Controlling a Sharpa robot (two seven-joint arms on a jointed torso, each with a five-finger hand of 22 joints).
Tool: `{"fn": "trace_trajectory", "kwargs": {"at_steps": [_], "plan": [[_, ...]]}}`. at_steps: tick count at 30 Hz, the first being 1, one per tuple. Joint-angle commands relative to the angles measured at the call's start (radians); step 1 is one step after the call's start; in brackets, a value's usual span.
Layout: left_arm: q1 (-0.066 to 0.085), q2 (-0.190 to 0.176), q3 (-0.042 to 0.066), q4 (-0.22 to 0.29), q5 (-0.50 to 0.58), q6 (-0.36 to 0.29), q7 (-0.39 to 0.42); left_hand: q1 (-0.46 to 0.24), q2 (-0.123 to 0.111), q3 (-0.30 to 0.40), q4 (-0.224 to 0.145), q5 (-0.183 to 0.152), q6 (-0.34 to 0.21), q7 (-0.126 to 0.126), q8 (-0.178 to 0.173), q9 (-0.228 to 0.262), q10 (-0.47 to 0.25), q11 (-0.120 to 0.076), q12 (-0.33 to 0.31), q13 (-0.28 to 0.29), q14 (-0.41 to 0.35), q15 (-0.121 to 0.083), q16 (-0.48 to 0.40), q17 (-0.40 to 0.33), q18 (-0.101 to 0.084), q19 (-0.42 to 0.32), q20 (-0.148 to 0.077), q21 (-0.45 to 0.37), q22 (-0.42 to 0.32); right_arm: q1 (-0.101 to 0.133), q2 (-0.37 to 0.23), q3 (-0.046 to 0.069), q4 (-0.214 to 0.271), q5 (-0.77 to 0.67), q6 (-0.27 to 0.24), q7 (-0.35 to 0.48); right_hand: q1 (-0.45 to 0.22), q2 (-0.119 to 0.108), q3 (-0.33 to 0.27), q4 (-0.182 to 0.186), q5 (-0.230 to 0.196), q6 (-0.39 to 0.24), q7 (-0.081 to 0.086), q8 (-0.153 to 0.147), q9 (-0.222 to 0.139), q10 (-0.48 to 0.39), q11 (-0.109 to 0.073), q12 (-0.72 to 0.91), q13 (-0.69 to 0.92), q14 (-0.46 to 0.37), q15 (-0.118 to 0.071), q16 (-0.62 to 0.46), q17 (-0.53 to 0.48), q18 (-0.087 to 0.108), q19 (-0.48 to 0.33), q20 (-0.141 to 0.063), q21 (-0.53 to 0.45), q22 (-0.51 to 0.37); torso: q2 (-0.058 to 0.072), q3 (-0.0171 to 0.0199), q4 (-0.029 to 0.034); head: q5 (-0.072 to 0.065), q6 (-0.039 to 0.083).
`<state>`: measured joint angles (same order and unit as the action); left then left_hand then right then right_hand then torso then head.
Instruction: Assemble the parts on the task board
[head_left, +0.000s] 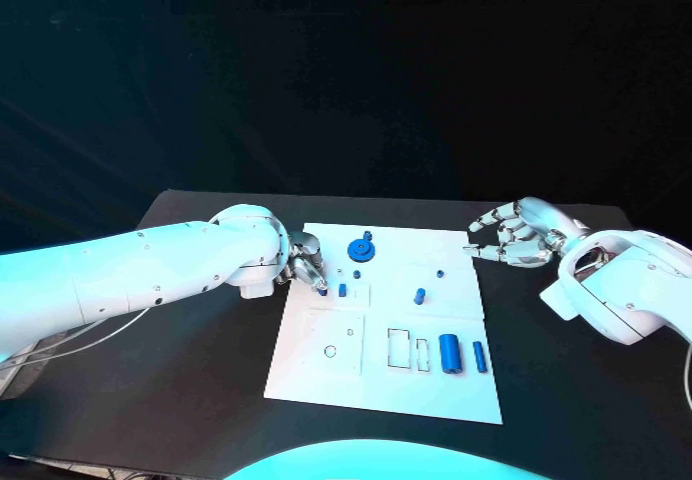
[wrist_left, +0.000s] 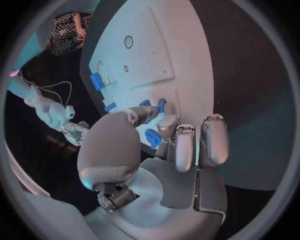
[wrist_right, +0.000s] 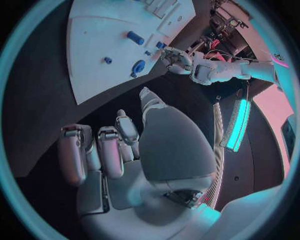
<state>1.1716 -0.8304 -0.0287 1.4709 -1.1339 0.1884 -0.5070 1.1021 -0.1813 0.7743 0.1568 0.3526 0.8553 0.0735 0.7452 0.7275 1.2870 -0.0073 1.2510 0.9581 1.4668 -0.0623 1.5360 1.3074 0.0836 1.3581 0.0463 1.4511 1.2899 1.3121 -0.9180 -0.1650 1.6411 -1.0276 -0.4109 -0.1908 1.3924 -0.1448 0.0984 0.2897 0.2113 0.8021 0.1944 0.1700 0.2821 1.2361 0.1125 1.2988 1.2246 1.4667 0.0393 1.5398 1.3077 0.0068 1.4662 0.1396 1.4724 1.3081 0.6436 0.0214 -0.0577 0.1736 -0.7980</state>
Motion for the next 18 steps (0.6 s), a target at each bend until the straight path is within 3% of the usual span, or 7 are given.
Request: {"fn": "trace_trajectory", "kwargs": {"at_steps": [1, 18], "plan": [[-0.006, 0.001, -0.001, 0.012, -0.015, -0.004, 0.021, 0.005, 0.000, 0.188, -0.193, 0.004, 0.013, -0.007, 0.002, 0.000, 0.007, -0.003, 0.005, 0.001, 0.084, -0.005, 0.003, 0.189, -0.018, 0.006, -0.001, 0.005, 0.001, -0.001, 0.000, 0.000, 0.001, -0.004, 0.007, 0.008, 0.003, 0.010, -0.005, -0.002, 0.005, 0.007, 0.003, 0.006, -0.002, -0.005, 0.000, -0.003, 0.000, 0.083, -0.003, -0.006, 0.189, 0.018, 0.050, 0.001, -0.006, 0.224, 0.000, 0.0005, -0.0006, 0.000, -0.001], [-0.013, 0.003, -0.001, 0.008, -0.002, -0.030, 0.012, -0.009, -0.006, 0.185, -0.183, 0.019, 0.026, -0.011, 0.002, 0.000, 0.024, -0.006, 0.014, 0.022, 0.084, -0.008, 0.003, 0.189, -0.018, 0.006, -0.003, 0.004, 0.001, -0.001, -0.002, 0.000, 0.002, -0.004, 0.006, 0.008, 0.003, 0.010, -0.005, -0.001, 0.006, 0.008, 0.002, 0.007, -0.002, -0.005, 0.000, -0.004, 0.000, 0.083, -0.003, -0.007, 0.187, 0.018, 0.049, 0.000, -0.008, 0.223, 0.000, 0.0008, -0.0003, -0.002, -0.002]]}}
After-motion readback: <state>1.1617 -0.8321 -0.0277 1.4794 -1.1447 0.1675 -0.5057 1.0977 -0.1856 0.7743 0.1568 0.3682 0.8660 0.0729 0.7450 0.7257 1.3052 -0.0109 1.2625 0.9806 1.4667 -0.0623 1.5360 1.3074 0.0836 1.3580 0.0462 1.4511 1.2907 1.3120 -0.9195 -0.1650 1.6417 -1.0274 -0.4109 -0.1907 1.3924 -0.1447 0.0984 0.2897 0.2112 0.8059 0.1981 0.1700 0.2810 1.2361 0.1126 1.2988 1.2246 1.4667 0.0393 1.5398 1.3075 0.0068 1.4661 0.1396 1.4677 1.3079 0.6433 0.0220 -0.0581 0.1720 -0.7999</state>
